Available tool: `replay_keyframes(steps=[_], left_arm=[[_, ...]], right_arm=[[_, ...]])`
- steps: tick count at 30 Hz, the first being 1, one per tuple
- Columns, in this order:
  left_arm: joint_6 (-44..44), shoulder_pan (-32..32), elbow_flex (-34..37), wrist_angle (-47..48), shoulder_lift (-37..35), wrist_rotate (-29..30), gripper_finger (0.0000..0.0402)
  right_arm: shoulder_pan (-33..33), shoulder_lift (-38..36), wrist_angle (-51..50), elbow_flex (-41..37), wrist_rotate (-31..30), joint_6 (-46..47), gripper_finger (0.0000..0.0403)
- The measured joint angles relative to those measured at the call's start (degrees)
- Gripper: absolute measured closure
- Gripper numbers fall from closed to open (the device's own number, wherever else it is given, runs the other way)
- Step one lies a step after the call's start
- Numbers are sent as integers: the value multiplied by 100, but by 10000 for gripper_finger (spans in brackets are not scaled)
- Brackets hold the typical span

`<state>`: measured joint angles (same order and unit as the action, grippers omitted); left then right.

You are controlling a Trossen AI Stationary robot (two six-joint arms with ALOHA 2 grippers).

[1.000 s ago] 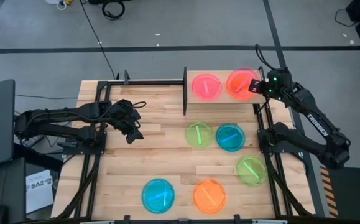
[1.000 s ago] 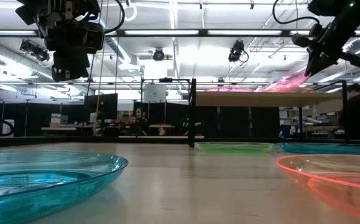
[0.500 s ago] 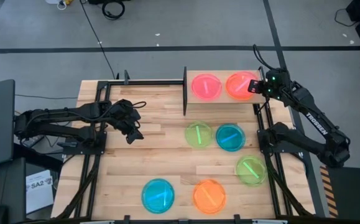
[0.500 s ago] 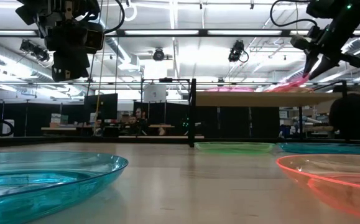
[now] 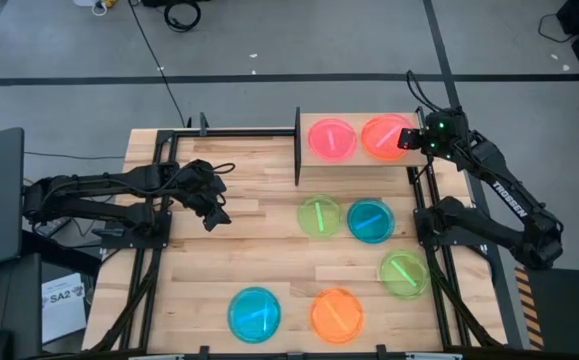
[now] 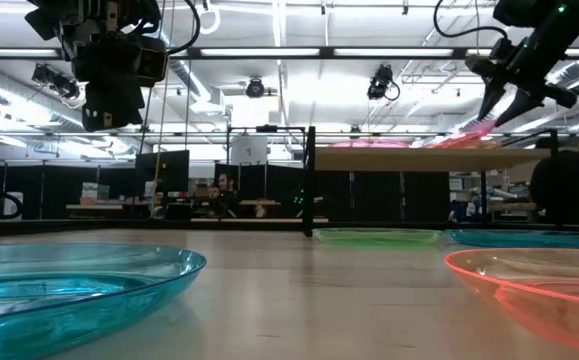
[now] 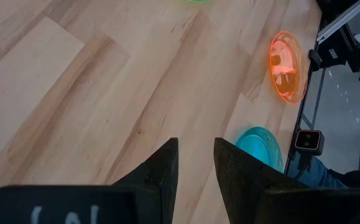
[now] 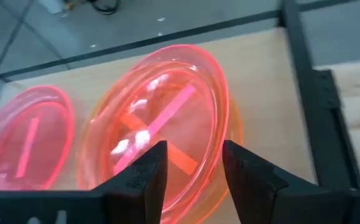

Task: Place and stack plates onto a shelf
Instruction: Stack the pink plate on top of the orange plate on the shelf, then stack the bottom blue plate on top of the pink plate on the shelf

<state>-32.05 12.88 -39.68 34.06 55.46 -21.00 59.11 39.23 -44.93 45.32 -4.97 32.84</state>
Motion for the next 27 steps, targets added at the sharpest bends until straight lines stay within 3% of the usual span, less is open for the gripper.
replay_keyframes(steps=[16,24,27], left_arm=[[2,0,0,0,0,-2,292],[4,-29,0,0,0,15,292],[4,-223,0,0,0,295,292]], right_arm=[[2,-72,127,0,74,-306,242],[-5,-91,229,2,1193,-231,243],[-109,-91,228,2,1736,-151,243]])
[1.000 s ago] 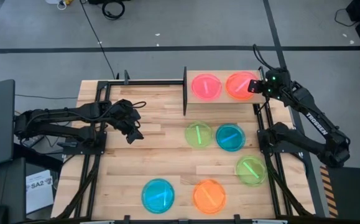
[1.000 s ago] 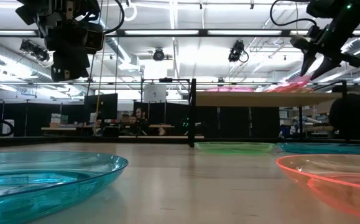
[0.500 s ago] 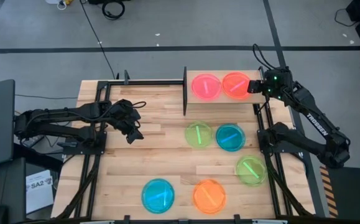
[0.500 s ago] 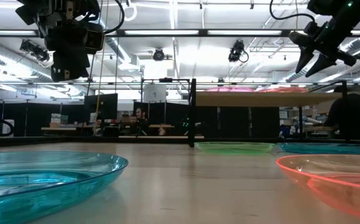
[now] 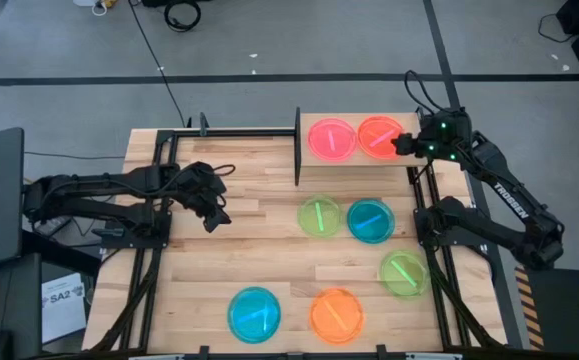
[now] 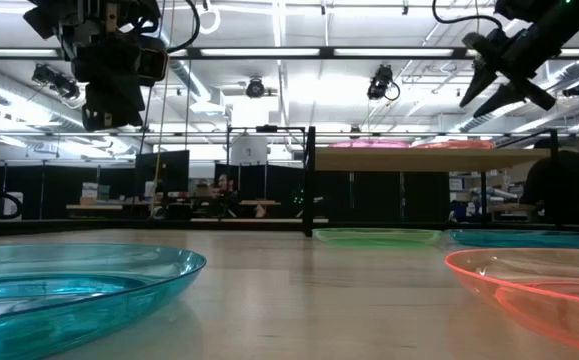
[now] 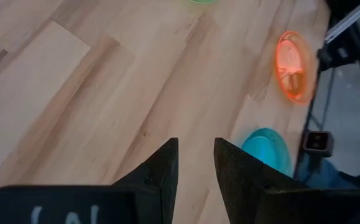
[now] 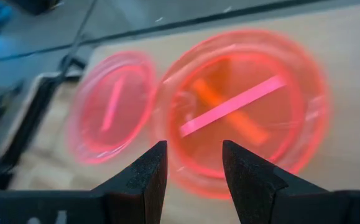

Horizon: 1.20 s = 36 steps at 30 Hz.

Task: Place and stack plates onto a shelf
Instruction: Stack the bottom blue plate on top of the pink plate on the shelf

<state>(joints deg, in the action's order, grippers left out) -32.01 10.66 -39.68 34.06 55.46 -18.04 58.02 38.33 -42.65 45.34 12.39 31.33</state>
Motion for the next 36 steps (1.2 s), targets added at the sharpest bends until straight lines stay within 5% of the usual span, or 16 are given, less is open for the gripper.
replay_keyframes(steps=[14,24,36], left_arm=[[-829,-1970,0,-372,0,1320,292],[-2060,-3258,0,-792,204,2154,292],[-2743,-4130,2,-1748,1553,2208,292]], right_arm=[[-1617,-1,453,-171,373,521,243],[-3240,2,2703,-1095,364,1314,243],[-5362,297,5371,-1873,-366,1863,243]])
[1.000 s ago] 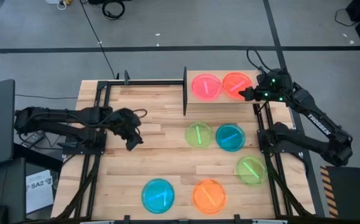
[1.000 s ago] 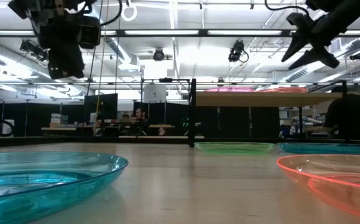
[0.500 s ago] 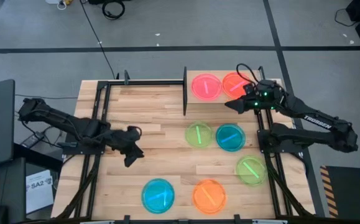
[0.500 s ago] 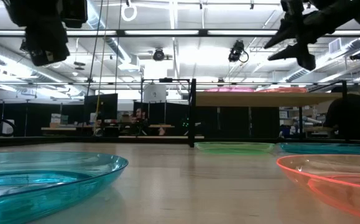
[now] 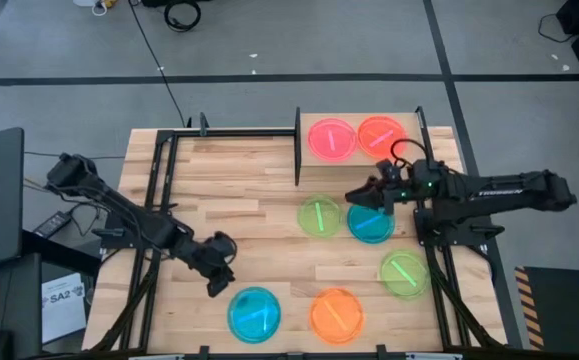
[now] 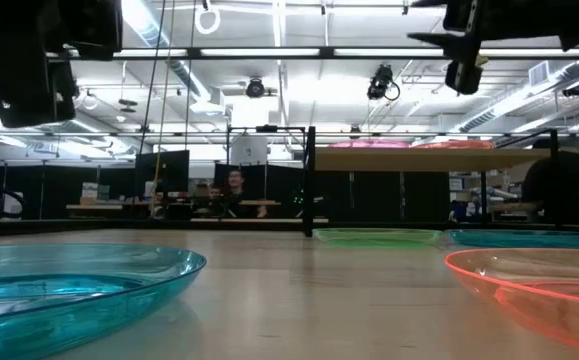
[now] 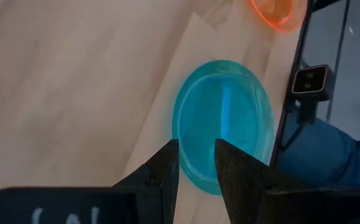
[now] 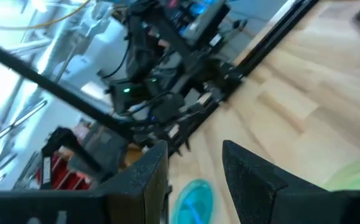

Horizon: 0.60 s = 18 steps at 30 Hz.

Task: Place and stack plates onto a shelf
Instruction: Stack the bottom blue plate on top of the pink plate on the shelf

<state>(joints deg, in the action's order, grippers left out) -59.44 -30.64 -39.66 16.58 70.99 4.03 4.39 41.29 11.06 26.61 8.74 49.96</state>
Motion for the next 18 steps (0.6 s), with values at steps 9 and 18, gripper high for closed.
replay_keyframes(steps=[9,18], left_arm=[[-187,-52,-4,-472,872,-12,292],[-312,-86,-7,-767,1556,-123,292]], right_arm=[[-834,534,612,-7,-313,-46,243],[-1126,1034,779,-4,-328,-59,243]])
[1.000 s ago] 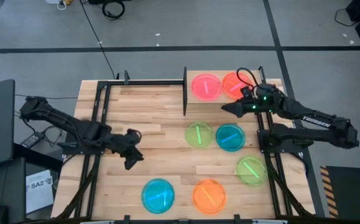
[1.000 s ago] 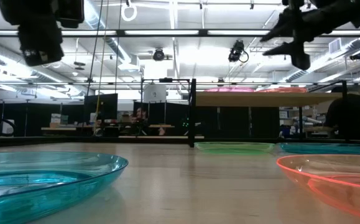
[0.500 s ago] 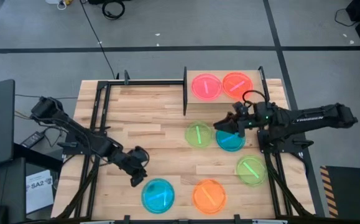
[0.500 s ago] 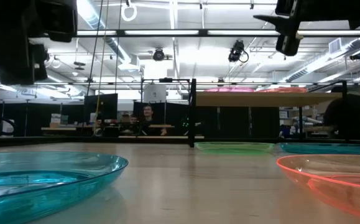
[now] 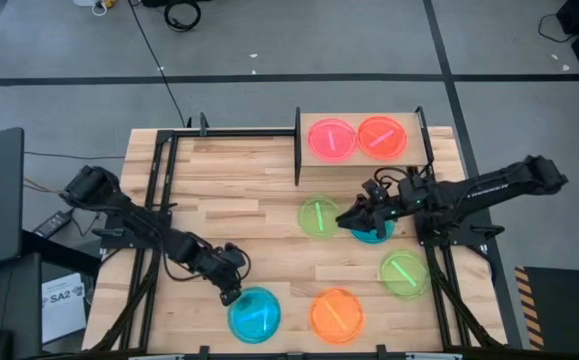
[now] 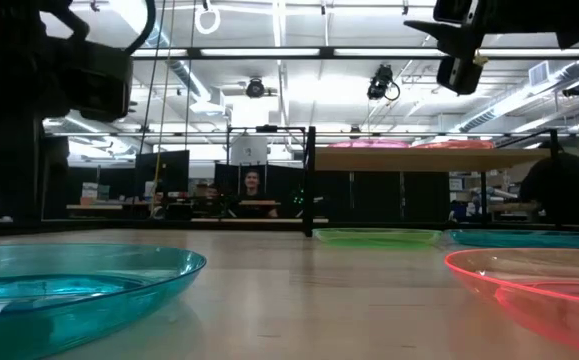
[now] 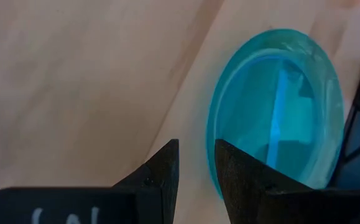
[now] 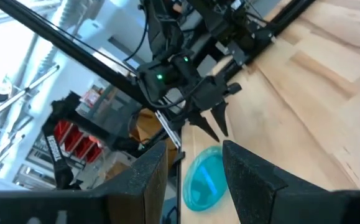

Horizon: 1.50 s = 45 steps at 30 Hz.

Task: Place and stack plates onto a shelf
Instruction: Stack the bottom blue plate on top of the pink plate on the shelf

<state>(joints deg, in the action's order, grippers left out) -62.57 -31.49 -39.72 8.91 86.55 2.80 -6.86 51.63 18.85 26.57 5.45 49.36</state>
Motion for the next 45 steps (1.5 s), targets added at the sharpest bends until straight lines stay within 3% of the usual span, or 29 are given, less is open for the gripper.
replay_keyframes(steps=[23,40,45], left_arm=[[-175,-152,-2,-716,676,-128,294],[-192,-156,2,-728,688,-192,389],[-191,-145,2,-798,688,-185,394]], right_arm=[[-143,449,705,0,9,-197,243],[-143,447,708,0,-78,-197,243],[-143,447,708,0,-319,-197,243]])
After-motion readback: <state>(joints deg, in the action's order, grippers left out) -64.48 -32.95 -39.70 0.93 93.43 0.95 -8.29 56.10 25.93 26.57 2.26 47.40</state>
